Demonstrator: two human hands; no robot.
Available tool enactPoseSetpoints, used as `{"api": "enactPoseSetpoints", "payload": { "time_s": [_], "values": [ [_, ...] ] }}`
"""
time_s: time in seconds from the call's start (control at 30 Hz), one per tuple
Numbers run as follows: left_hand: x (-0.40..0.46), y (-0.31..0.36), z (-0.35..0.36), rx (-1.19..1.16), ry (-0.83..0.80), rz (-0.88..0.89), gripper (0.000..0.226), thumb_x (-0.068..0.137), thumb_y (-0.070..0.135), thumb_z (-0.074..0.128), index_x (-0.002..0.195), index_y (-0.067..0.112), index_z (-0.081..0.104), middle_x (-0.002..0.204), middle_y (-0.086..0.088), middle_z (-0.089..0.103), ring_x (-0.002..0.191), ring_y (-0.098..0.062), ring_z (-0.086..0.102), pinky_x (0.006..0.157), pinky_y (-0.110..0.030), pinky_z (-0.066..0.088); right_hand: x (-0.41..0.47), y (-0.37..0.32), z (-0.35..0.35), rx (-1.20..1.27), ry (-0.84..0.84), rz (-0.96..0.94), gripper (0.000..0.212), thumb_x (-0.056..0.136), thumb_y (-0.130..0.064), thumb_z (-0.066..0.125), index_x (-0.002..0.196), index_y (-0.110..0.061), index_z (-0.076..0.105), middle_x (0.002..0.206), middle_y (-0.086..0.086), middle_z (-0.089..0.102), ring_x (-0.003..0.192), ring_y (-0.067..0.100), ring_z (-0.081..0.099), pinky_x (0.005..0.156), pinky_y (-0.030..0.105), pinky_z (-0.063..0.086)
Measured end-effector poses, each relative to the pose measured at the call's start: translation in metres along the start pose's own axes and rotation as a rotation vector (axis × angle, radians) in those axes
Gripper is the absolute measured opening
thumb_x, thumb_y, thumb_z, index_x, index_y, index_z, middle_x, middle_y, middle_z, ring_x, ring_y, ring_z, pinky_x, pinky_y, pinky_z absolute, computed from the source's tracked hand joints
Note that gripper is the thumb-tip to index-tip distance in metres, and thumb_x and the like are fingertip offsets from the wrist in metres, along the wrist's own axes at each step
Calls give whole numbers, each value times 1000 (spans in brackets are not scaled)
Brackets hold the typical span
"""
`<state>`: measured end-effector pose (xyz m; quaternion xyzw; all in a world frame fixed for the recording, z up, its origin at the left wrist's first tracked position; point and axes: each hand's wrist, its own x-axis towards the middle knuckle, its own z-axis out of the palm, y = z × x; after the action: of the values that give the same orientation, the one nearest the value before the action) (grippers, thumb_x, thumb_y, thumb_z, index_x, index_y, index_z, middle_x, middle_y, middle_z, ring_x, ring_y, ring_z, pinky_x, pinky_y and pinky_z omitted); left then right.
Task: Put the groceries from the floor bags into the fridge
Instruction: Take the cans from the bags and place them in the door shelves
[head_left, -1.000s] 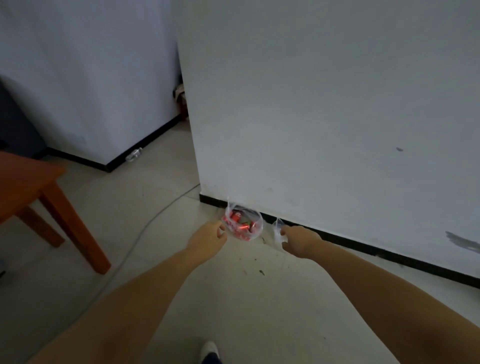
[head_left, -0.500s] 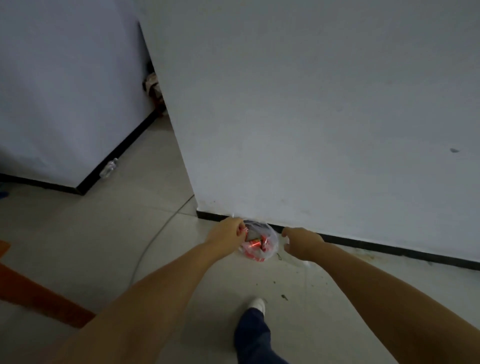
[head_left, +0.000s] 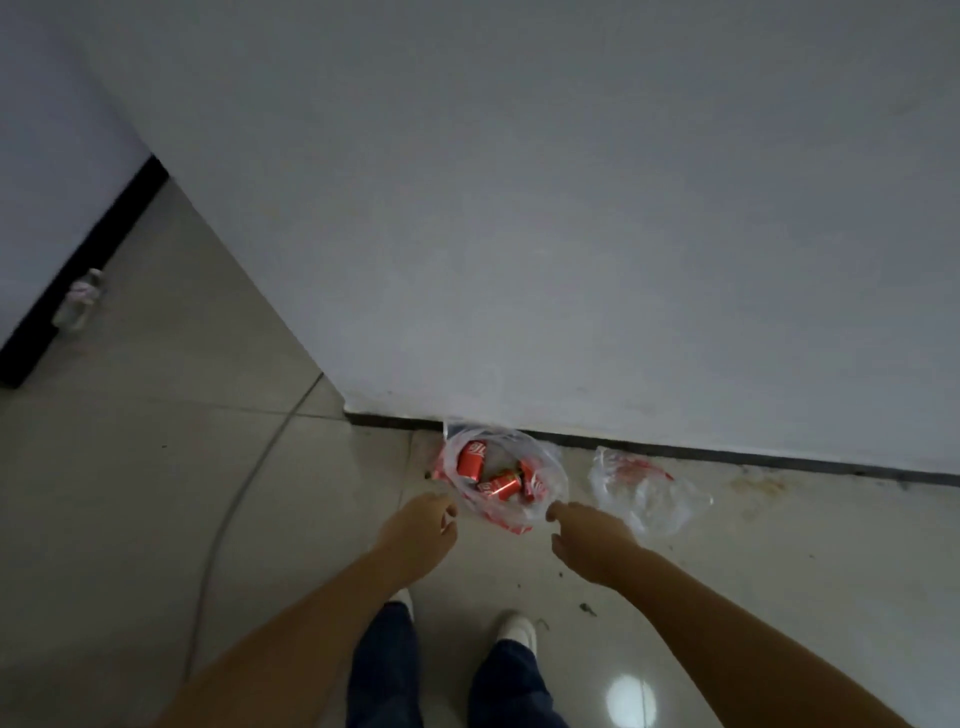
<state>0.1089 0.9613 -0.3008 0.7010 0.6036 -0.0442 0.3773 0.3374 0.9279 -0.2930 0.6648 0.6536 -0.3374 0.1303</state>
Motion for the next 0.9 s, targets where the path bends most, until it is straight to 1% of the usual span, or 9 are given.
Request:
{"api": "enactPoseSetpoints", "payload": {
  "time_s": [0.1,0.2,0.3,0.37,0.43,0.5,0.57,0.7,0.9],
  "values": [
    [73,-45,58,42,-77,34,25,93,23,48,113,12,57,112,-6,58,92,-15,53,84,-27,44,75,18,70,84,-2,78,33,96,-22,42,128,-22,49,125,2,57,106,18,60,90,29,50],
    [145,-90,117,109,-123,52,30,92,27,42,111,11,59,112,-7,60,99,-22,57,85,-32,45,150,44,141,91,-10,109,31,97,-19,38,124,-21,52,123,2,58,107,19,59,90,31,49],
    [216,-125,165,186,-53,165,49,83,34,29,102,6,63,110,-13,65,101,-31,60,85,-35,48,223,70,191,49,28,90,33,95,-16,39,123,-24,56,128,-2,56,112,19,57,92,32,48],
    [269,-143,189,278,-3,276,46,86,33,32,101,5,65,109,-14,64,103,-32,59,87,-36,47,277,86,216,-33,108,12,36,94,-13,42,124,-26,58,133,-4,54,120,19,52,98,33,44],
    [321,-154,206,364,35,409,28,89,19,45,101,5,66,108,-14,64,103,-31,59,86,-36,46,331,98,237,-164,160,-99,40,93,-11,46,127,-28,56,135,-5,52,126,18,47,103,35,40],
    [365,-162,223,385,9,482,24,89,11,49,105,4,65,112,-13,63,104,-31,58,88,-36,45,378,104,262,-298,131,-233,44,90,-12,50,132,-25,52,138,0,50,130,21,42,110,39,33],
    [399,-169,233,470,-70,421,24,92,12,47,109,5,62,116,-13,62,107,-30,57,88,-37,44,418,110,288,-422,104,-371,51,88,-17,54,138,-23,45,142,4,46,132,26,40,115,46,23],
    [437,-172,237,595,11,304,24,94,11,44,111,4,60,119,-15,59,105,-29,59,86,-35,45,442,109,291,-591,91,-457,55,92,-22,49,144,-21,33,147,8,38,136,29,33,115,56,9],
    [459,-161,259,299,-67,-46,48,96,33,45,131,0,46,130,-16,56,119,-31,54,99,-36,41,435,91,291,-668,38,-321,58,92,-23,51,146,-17,28,148,15,32,138,34,26,113,65,5]
  ]
}}
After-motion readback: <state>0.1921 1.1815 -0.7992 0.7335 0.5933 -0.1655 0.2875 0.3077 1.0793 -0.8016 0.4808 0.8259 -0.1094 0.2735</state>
